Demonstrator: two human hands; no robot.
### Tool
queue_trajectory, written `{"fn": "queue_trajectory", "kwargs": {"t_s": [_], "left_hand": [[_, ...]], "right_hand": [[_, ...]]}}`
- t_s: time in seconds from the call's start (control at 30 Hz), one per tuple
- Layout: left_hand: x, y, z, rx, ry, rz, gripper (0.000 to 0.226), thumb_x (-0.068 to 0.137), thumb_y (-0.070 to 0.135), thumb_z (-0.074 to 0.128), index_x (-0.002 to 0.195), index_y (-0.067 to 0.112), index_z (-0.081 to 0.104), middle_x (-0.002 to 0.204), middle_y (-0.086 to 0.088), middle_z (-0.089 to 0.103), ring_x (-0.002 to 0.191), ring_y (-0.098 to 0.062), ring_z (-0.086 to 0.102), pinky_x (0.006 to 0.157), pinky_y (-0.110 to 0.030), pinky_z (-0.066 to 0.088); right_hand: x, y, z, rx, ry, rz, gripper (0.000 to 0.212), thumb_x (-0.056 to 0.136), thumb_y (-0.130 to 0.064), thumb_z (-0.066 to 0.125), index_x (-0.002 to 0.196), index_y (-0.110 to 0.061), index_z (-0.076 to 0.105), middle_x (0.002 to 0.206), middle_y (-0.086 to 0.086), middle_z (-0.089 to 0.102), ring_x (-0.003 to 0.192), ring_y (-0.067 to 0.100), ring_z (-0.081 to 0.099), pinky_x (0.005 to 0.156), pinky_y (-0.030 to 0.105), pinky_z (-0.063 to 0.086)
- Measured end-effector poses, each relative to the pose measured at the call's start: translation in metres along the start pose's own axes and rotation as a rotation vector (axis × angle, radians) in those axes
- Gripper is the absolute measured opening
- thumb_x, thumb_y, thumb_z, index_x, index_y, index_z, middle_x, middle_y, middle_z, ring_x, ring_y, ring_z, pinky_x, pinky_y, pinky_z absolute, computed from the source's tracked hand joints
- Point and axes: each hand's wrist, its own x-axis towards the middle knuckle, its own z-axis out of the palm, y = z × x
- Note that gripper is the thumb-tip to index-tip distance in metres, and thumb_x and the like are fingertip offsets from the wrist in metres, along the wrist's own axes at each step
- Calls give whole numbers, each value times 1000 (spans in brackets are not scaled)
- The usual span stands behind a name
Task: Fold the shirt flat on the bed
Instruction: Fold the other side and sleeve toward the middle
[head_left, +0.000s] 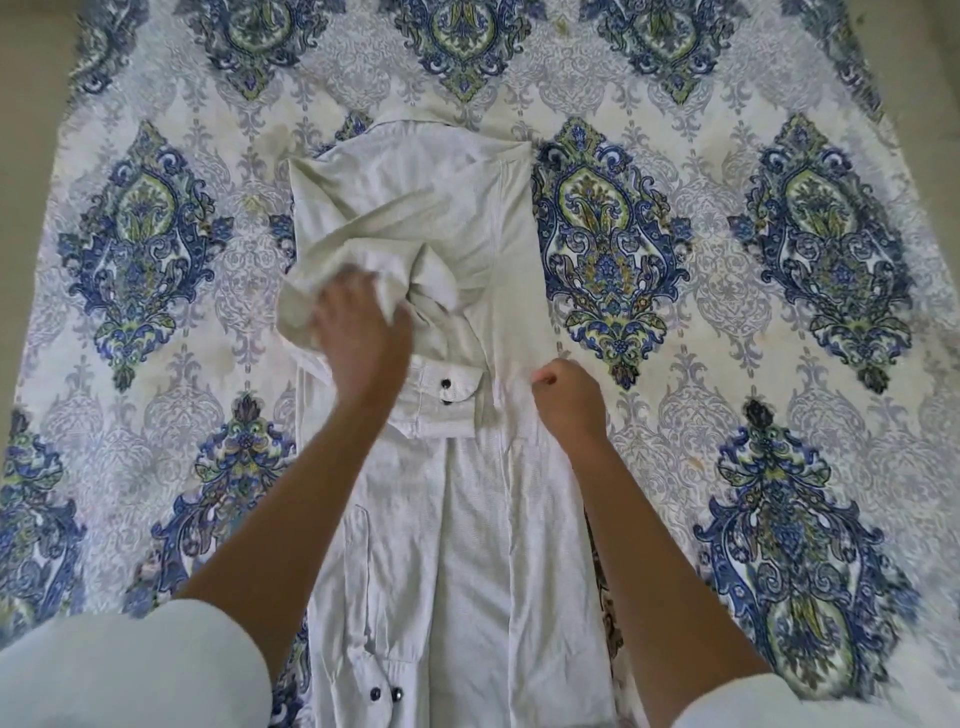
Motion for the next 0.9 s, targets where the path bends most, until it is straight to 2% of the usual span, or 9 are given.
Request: {"fn": "queue_trajectory", "kwargs": {"t_s": [0.1, 0.17, 0.23, 0.33, 0.47, 0.6, 0.77, 0.83, 0.9], "left_hand": [[-34, 1, 26, 114, -317, 519, 47, 82, 42, 45, 113, 9, 59, 119, -12, 56, 116, -33, 49, 98, -51, 32], [-47, -9, 34, 254, -452, 653, 48, 77, 41, 59, 114, 11, 60, 115, -7, 59, 113, -30, 52, 99, -52, 30], [-51, -14, 31, 298, -410, 703, 39, 66, 22, 75, 102, 11, 64, 101, -6, 63, 98, -30, 59, 92, -50, 38], [-49, -20, 16, 371, -221, 749, 22, 59, 1, 69, 80, 8, 66, 80, -7, 61, 80, -30, 60, 81, -47, 44], [-72, -17, -8, 484, -149, 382, 28, 74, 12, 63, 100, 1, 60, 115, -22, 52, 114, -38, 45, 101, -56, 25], [-155, 9, -4, 324, -356, 278, 42, 84, 16, 50, 125, 7, 48, 142, -12, 37, 128, -32, 33, 104, -46, 26], [-233, 24, 22, 10, -670, -98, 30, 90, 34, 50, 106, 9, 55, 104, -6, 56, 103, -28, 50, 89, -41, 42], [-243, 26, 25, -355, -738, -443, 11, 87, 21, 55, 89, 11, 53, 79, -2, 56, 78, -25, 55, 71, -36, 49], [-247, 23, 24, -543, -721, -597, 14, 84, 7, 54, 73, 11, 47, 65, -1, 48, 61, -20, 47, 56, -30, 40]], "right_hand": [[-6, 16, 5, 61, -49, -19, 21, 87, -8, 46, 93, -10, 66, 99, 6, 68, 86, 23, 60, 75, 32, 48], [-12, 27, 8, 91, -64, -29, 21, 86, -7, 46, 91, -11, 66, 95, 5, 68, 75, 18, 56, 67, 29, 45], [-18, 36, 7, 93, -56, -47, 20, 86, -5, 46, 92, -11, 65, 94, 5, 67, 74, 16, 55, 67, 27, 43], [-35, 50, 9, 71, -22, -79, 17, 86, -5, 48, 91, -8, 64, 94, 6, 66, 83, 21, 59, 73, 29, 45], [-73, 75, 16, 62, 8, -55, 14, 85, -6, 49, 89, -7, 62, 95, 8, 64, 83, 24, 59, 72, 32, 47], [-105, 102, 19, 132, -50, 59, 18, 86, -5, 47, 90, -8, 65, 98, 7, 66, 89, 25, 61, 75, 32, 47], [-132, 131, 11, 212, -36, 151, 21, 89, -6, 50, 101, -8, 67, 104, 8, 67, 96, 26, 61, 79, 32, 47], [-138, 142, 7, 182, -18, 191, 18, 90, -10, 53, 104, -8, 63, 106, 9, 65, 93, 24, 58, 79, 31, 44], [-143, 147, 2, 176, -159, 205, 17, 88, -18, 60, 101, -7, 59, 99, 9, 62, 87, 22, 55, 76, 31, 43]]}}
